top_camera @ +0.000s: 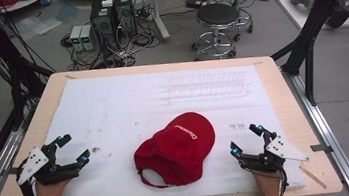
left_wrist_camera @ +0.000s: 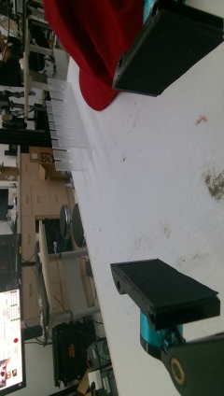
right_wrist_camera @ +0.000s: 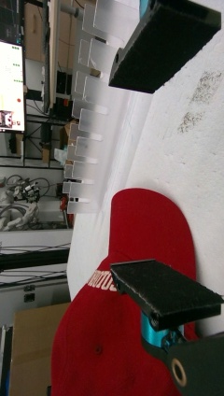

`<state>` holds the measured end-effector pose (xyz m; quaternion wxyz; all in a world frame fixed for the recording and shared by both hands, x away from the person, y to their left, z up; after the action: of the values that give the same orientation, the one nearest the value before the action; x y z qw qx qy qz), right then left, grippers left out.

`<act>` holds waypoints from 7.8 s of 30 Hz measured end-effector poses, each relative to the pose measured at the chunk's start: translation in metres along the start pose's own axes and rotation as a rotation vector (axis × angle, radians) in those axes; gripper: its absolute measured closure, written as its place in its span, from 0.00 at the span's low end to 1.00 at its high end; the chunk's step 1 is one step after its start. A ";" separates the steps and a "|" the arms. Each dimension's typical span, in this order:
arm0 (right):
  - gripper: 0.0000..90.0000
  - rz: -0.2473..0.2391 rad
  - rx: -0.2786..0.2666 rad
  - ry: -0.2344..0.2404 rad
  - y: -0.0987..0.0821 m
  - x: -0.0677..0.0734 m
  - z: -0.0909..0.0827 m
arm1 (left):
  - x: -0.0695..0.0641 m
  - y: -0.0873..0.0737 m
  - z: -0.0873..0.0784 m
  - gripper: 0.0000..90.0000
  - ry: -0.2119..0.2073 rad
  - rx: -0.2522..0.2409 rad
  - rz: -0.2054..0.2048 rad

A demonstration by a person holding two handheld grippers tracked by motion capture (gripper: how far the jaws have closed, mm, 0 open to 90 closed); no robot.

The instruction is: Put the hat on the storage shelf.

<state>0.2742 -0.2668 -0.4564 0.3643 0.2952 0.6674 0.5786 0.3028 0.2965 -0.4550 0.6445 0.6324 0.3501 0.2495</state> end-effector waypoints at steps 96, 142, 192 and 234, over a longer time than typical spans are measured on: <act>0.10 0.008 0.018 0.001 0.000 -0.001 0.001 | -0.156 0.018 0.104 0.32 -0.344 0.587 0.062; 0.10 0.004 0.022 0.004 0.000 0.000 0.002 | -0.106 0.072 0.098 0.96 -0.367 0.437 -0.057; 0.10 -0.051 -0.034 0.228 0.077 0.051 0.044 | -0.101 0.162 0.101 0.97 -0.401 0.367 0.007; 0.21 -0.152 0.174 0.668 0.129 0.137 0.169 | -0.114 0.165 0.113 0.97 -0.420 0.404 0.038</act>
<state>0.3336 -0.0403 -0.3602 0.1414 0.0689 0.8165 0.5555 0.3376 0.1491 -0.2815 0.5592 0.7921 0.2395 0.0504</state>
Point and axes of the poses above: each handheld gripper's, and its own axes: z roughly forward along the jaws, y roughly out of its top, x roughly to its left, the point moved 4 cm from there along z, roughly forward along the jaws, and after that the axes turned 9 degrees about -z, right-handed, at the moved point
